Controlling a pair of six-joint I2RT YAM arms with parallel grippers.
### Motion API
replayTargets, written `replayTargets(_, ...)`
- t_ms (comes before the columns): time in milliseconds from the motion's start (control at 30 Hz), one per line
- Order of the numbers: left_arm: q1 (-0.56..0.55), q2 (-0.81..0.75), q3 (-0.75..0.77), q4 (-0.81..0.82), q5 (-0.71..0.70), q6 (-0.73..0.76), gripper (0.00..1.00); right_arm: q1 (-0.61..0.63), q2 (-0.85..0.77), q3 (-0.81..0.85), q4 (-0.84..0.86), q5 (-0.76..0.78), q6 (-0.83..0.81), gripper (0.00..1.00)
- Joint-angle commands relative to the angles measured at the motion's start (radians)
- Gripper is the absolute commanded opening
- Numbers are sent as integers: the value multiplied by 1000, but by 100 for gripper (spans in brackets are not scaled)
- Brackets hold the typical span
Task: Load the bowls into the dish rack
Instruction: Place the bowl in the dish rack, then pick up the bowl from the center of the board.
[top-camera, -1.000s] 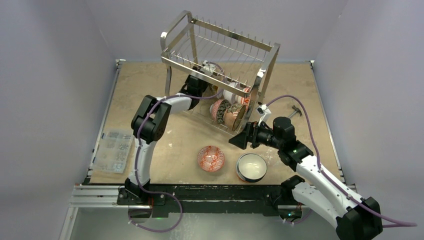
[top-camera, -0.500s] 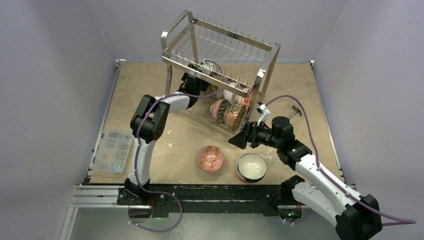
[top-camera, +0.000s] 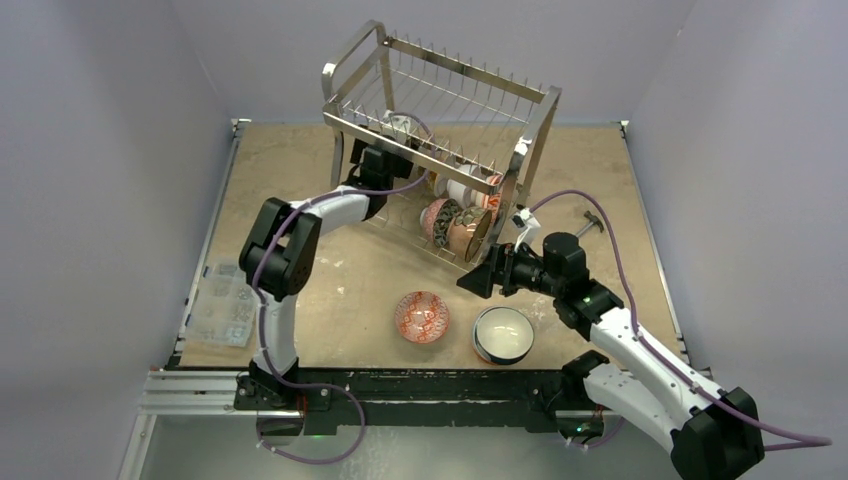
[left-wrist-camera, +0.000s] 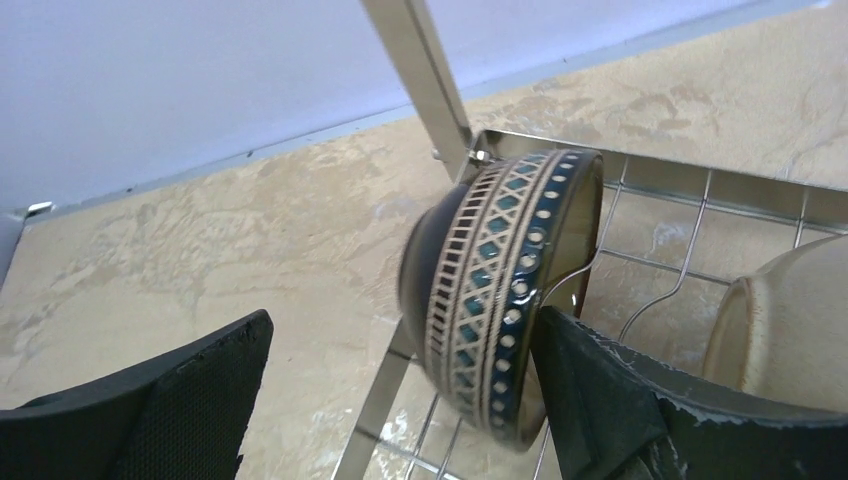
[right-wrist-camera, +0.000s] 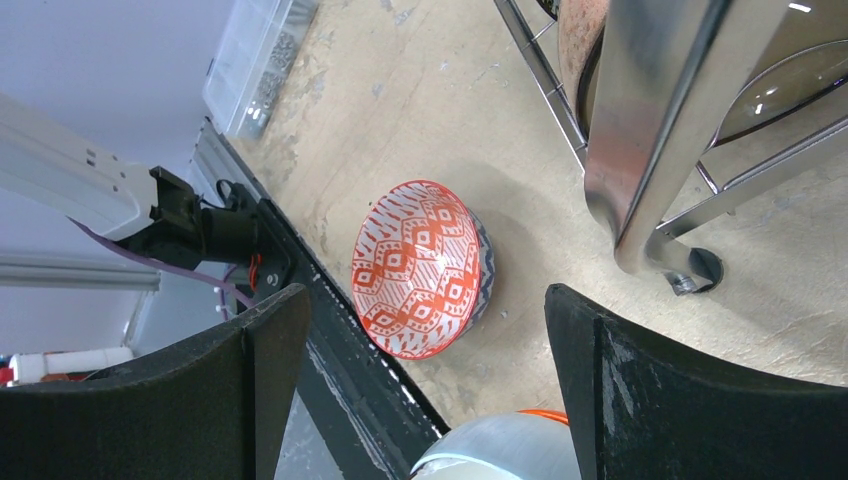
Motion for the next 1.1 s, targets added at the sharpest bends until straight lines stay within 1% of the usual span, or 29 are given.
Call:
replayTargets(0,2,-144,-57,10,-65,-99,98,-2,-14,46,20,-13,-19,88)
replayTargets(133,1,-243,-144,-11,-56,-166,99,-2,-21,42,19,-18,-20,90)
replayTargets(300,-31,-405,-317,-27,10,-214,98,-2,-33,45,16,-13,-21,96)
replayTargets(367,-59,-472,-386,-40,35,-216,97,-2,-39,56,-1,-6,-30,98)
replayTargets(433,-98,-541,-449,-50,38,-210,97,-2,-48,64,-20,6,-39,98)
replayTargets(567,-198,-679,-582,-55,9,-212,97,-1,-56,72,-38,14,-46,99)
replayTargets(700,-248,-831,-680,-162,55,-382,97,-2,-55,74,-38,17,-50,99)
replayTargets(833,-262,-999,-792,-325,113,-647,96,-2,-55,64,-26,24,-42,99)
replayTargets(967,-269,-1100,-867,-528,221,-835,92,-2,-47,55,-12,36,-37,99)
replayTargets(1067,-273,-1144,-926,-588,331,-929,92,-2,-35,44,7,27,-27,99)
